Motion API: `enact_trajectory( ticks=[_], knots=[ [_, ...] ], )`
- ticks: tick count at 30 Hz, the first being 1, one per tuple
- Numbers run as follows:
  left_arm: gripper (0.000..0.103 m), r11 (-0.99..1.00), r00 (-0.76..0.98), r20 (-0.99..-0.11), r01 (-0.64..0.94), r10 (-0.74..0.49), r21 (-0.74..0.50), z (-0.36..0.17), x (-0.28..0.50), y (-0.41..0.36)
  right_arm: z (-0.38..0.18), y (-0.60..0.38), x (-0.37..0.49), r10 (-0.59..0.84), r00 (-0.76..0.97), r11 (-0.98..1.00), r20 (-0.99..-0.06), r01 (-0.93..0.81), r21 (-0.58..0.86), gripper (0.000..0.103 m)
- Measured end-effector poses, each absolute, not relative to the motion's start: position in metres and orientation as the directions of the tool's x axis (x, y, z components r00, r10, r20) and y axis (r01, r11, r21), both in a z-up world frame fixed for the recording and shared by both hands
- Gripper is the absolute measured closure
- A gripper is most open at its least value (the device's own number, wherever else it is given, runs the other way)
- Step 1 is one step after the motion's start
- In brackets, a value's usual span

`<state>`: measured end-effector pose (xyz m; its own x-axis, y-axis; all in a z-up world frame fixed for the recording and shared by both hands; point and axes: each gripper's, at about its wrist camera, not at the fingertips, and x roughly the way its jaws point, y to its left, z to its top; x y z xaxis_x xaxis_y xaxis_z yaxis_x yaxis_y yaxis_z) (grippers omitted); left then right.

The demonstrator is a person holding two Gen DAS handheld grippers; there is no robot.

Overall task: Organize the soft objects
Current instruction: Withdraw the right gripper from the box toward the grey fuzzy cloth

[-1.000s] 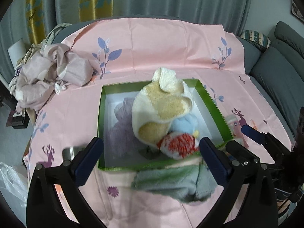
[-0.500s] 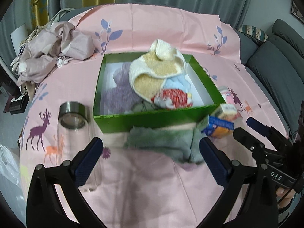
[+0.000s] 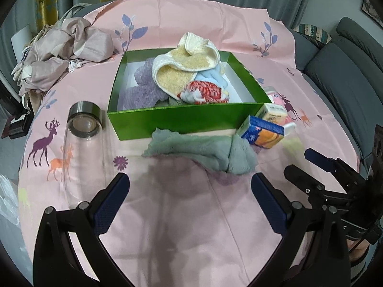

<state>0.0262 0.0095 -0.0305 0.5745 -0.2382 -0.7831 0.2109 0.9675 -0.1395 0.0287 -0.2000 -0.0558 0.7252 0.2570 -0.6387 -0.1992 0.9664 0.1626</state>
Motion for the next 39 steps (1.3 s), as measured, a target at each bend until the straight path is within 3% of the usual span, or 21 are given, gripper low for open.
enact_trajectory(
  ticks=[18,39],
  knots=[
    [0.002,0.958,0.520,-0.804,0.164,-0.287,-0.236,-0.064,0.013,0.014,-0.084,-0.206,0.018,0.275,0.676,0.961,-0.683,-0.193,0.196,0.026],
    [0.002,0.923,0.447,-0.809,0.139,-0.382,-0.359,-0.079,0.052,0.015,-0.109,-0.196,0.043,0.349,0.632,0.937,-0.692,-0.233,0.260,0.026]
  ],
)
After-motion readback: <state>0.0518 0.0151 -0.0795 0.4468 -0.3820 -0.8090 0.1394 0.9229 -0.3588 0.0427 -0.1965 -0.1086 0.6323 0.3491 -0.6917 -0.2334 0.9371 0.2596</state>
